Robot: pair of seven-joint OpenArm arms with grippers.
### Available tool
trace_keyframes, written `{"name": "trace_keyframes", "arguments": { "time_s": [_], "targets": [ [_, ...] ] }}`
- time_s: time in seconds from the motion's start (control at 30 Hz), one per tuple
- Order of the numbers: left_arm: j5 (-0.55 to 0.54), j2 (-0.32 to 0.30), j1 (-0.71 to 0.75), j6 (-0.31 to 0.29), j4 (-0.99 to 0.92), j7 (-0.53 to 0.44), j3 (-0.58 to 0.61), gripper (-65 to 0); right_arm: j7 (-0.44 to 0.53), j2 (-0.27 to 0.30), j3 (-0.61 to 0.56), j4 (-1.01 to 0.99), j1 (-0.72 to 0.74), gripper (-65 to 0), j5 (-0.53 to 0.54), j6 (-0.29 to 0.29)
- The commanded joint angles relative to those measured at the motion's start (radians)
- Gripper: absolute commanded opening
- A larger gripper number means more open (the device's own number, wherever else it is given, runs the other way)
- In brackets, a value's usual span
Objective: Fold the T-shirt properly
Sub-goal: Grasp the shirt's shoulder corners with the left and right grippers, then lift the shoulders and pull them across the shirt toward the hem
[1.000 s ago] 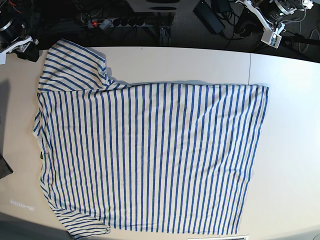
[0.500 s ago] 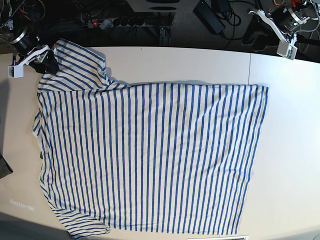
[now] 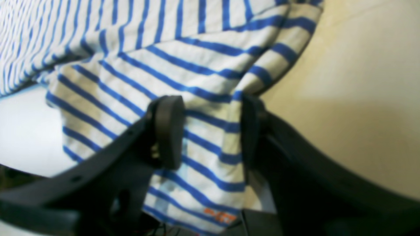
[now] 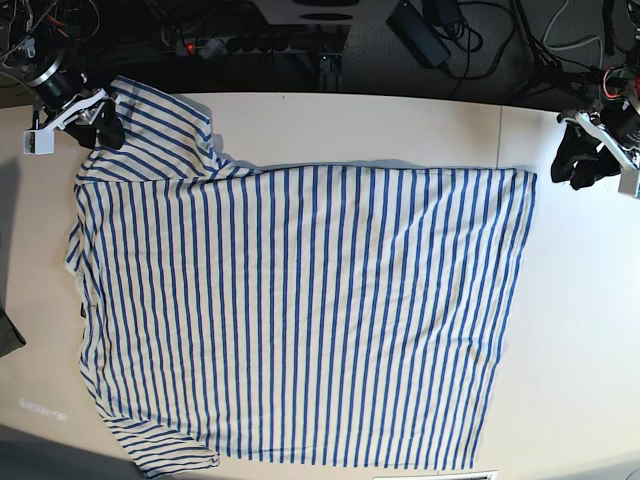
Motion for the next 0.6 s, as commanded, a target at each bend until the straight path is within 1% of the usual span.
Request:
{"name": "trace_keyframes", "arguments": {
  "time_s": [0.0, 0.13, 0.23, 0.33, 0.57],
  "targets": [
    [-0.012, -0.018, -0.029, -0.005, -0.027, -0.009, 0.011, -35.0, -0.097, -0.002, -0.011, -0.009, -0.017, -36.3, -0.059, 0.062],
    [-0.027, -0.021, -0.151, -0.005, -0.160, 0.015, 0.104, -35.0, -0.095, -0.002, -0.011, -0.009, -0.018, -36.3, -0.060, 0.062],
    [-0.034, -0.021, -0.211, -0.010, -0.198, 0.041, 0.158, -35.0, -0.095, -0.002, -0.011, -0.009, -0.020, -36.3, -0.090, 0.063],
    [-0.034, -0.023, -0.241, -0.009, -0.217, 0.043, 0.189, -35.0, -0.098, -0.002, -0.011, -0.009, -0.020, -36.3, -0.105, 0.063],
    [-0.034, -0.023, -0.246, -0.011, -0.264, 0.032, 0.225, -35.0, -0.098, -0.002, -0.011, -0.009, -0.020, -36.3, -0.104, 0.062]
  ]
}}
